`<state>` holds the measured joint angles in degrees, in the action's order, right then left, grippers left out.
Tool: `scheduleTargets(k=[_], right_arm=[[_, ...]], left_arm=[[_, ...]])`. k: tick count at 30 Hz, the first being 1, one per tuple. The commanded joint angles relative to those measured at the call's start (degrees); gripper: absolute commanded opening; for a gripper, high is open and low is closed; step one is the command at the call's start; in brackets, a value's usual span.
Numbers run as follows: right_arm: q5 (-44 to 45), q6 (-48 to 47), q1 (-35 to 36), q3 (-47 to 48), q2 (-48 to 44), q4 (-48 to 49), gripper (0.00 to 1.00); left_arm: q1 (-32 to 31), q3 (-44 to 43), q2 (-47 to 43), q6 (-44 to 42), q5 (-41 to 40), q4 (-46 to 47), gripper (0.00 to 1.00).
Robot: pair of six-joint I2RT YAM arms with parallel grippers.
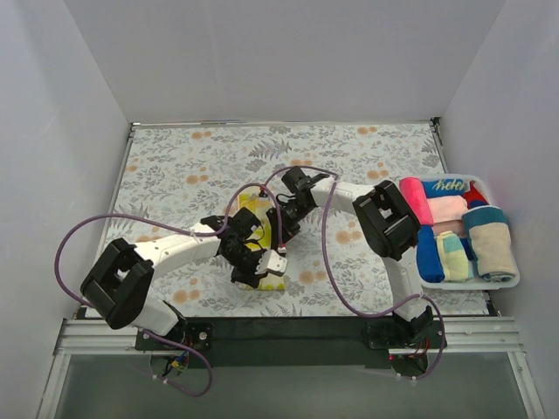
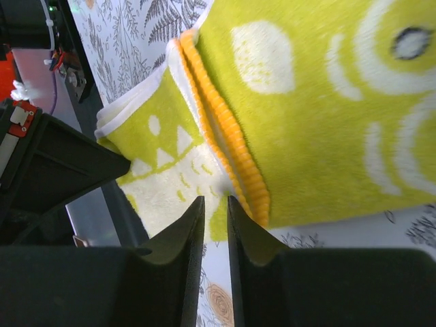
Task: Roll the towels
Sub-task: Roll the towel
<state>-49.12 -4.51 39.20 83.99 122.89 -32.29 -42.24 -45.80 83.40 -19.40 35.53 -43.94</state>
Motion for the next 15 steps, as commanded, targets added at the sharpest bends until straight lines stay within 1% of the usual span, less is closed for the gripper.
scheduleTargets(k=[1, 6, 11, 15], right_arm=[[0.9, -1.3, -1.5, 3.7, -3.3, -0.7, 0.23], [3.4, -1.1, -1.3, 5.7, -0.5, -0.8, 0.24], [5.1, -1.6, -0.9, 5.1, 2.8, -0.8, 0.24], [5.8, -2.4, -0.5, 4.3, 3.5, -0.8, 0.23]], left_arm=[[-0.3, -3.4, 0.4, 2.2, 5.1, -4.7, 0.00], [0.0, -6.2, 1.2, 3.8, 4.9, -5.1, 0.00], [3.3, -8.9, 3.3, 4.1, 6.1, -5.8, 0.00], [6.0, -11.3, 4.8, 4.3, 7.2, -6.0, 0.00]])
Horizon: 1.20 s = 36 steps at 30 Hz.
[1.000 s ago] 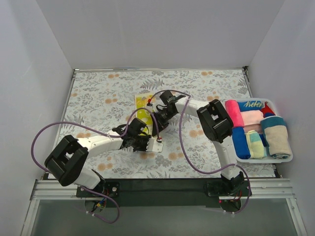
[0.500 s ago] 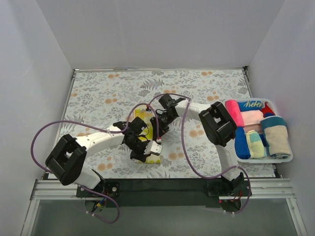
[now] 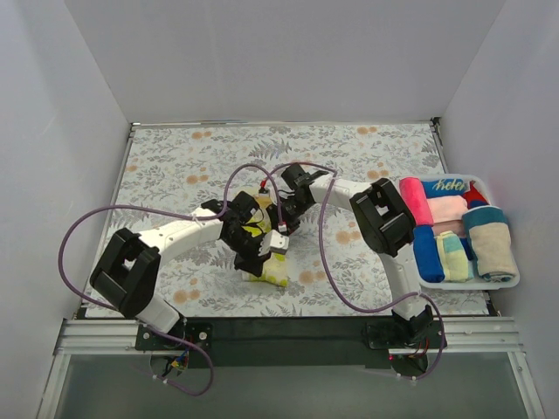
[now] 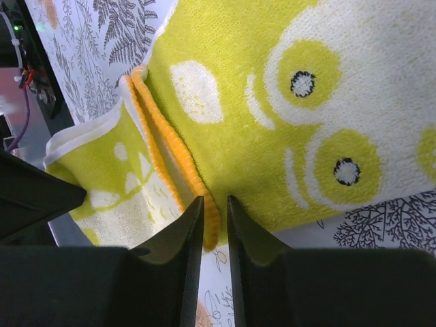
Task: Roll the towels
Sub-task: Roll the towel
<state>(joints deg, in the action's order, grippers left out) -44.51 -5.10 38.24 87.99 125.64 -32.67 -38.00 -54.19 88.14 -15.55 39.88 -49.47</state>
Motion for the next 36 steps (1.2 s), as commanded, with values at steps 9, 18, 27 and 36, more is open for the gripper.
scheduleTargets(k=[9, 18, 27, 36], right_arm=[[1.4, -2.5, 0.4, 0.3, 0.7, -0.4, 0.22], [1.7, -2.7, 0.3, 1.3, 0.6, -1.0, 0.24], [3.6, -1.8, -0.8, 2.5, -2.2, -2.3, 0.43], [-0.7, -2.5, -2.8, -1.9, -6.8, -3.8, 0.56]], left_arm=[[8.2, -5.0, 2.4, 0.5, 1.1, 3.6, 0.00], [9.7, -4.8, 4.8, 1.7, -3.7, 11.7, 0.00], [10.0, -0.4, 6.4, 1.7, -6.1, 17.6, 0.00], [10.1, 1.1, 7.0, 2.1, -5.9, 19.2, 0.00]])
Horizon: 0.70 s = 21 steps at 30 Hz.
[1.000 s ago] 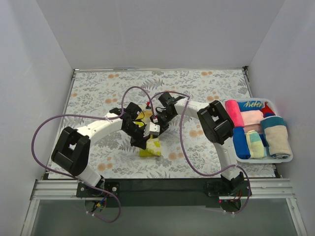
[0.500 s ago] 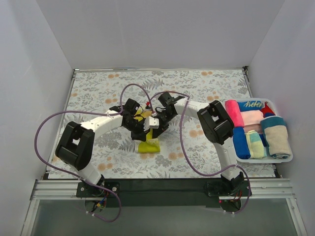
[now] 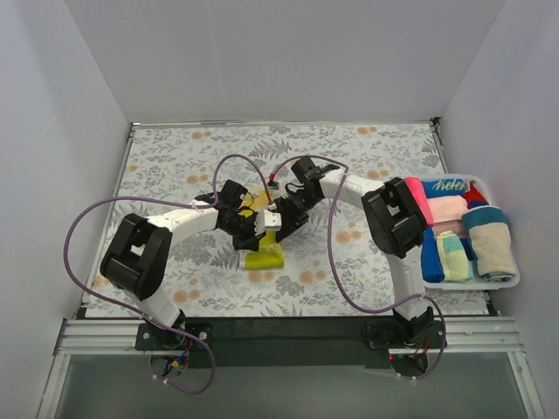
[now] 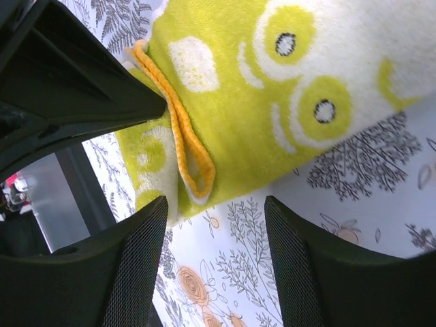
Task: Roll the towels
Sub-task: Roll the towel
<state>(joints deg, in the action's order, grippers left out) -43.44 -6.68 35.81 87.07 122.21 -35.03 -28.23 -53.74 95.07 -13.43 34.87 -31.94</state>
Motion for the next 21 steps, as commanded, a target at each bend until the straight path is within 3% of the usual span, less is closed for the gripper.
scheduleTargets(k=[1, 7, 13, 18, 21], right_arm=[[-3.7, -0.5, -0.4, -1.1, -3.6, -1.4, 0.57], [-8.0, 0.5, -0.2, -0.8, -3.6, -1.4, 0.58], [-6.2, 0.1, 1.5, -1.1, -2.1, -1.4, 0.56], [-1.8, 0.4, 2.9, -0.1, 0.7, -1.4, 0.38], [1.2, 0.9, 3.0, 0.6, 2.8, -1.3, 0.24]], left_arm=[[0.4, 0.6, 0.0, 0.0, -0.9, 1.7, 0.00], [0.4, 0.4, 0.2, -0.3, -1.0, 1.6, 0.00], [0.4, 0.0, 0.1, -0.5, -1.3, 1.2, 0.00], [0.5, 0.4, -0.3, -0.5, -1.3, 0.7, 0.00], [0.9, 0.3, -1.5, -0.1, -0.6, 0.6, 0.14]])
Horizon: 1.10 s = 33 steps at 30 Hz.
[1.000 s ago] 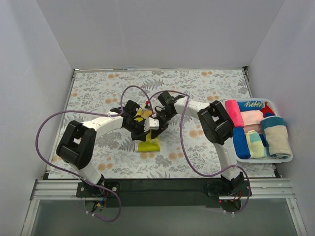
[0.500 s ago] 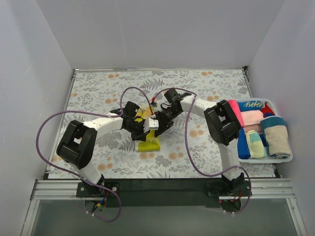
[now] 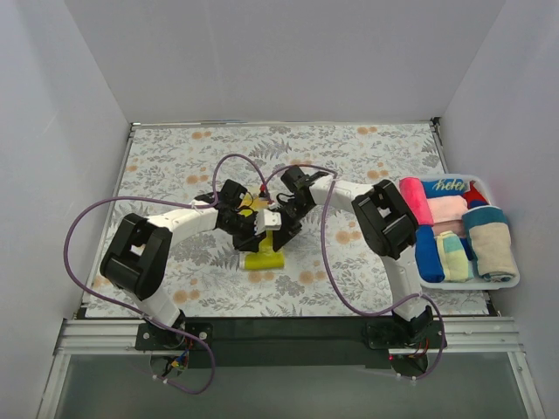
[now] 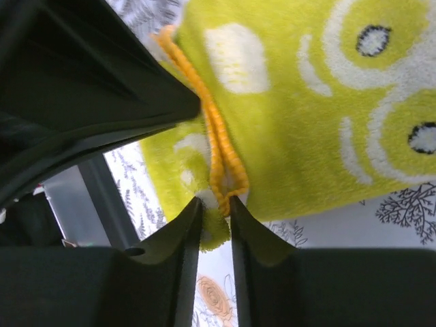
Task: Roll the towels
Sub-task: Roll the towel
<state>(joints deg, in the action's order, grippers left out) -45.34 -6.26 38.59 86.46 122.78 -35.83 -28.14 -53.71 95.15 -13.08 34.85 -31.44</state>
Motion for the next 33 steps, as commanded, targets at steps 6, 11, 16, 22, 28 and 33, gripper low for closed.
scheduleTargets(k=[6, 11, 16, 22, 28, 33], right_arm=[[5.6, 1.2, 0.5, 3.0, 4.8, -0.6, 0.18], [6.3, 1.3, 1.1, 2.9, 5.0, -0.7, 0.17], [6.9, 1.8, 1.7, 2.9, 5.4, -0.7, 0.17], [7.3, 2.3, 1.8, 3.0, 5.8, -0.9, 0.17], [7.7, 2.3, 1.8, 3.0, 6.2, -0.8, 0.17], [7.7, 2.3, 1.8, 3.0, 6.8, -0.9, 0.17]], left_arm=[[0.8, 3.4, -12.0, -2.8, -1.2, 0.2, 0.43], [0.5, 7.1, -21.6, -5.0, -2.2, 0.2, 0.53], [-6.3, 12.2, -25.7, -6.3, -10.3, 1.7, 0.56], [-11.8, 14.2, -24.1, -4.8, -15.6, 7.4, 0.56], [-14.6, 15.0, -19.7, -5.5, -17.4, 8.9, 0.49], [-15.4, 18.5, -18.6, -6.8, -17.3, 9.6, 0.45]])
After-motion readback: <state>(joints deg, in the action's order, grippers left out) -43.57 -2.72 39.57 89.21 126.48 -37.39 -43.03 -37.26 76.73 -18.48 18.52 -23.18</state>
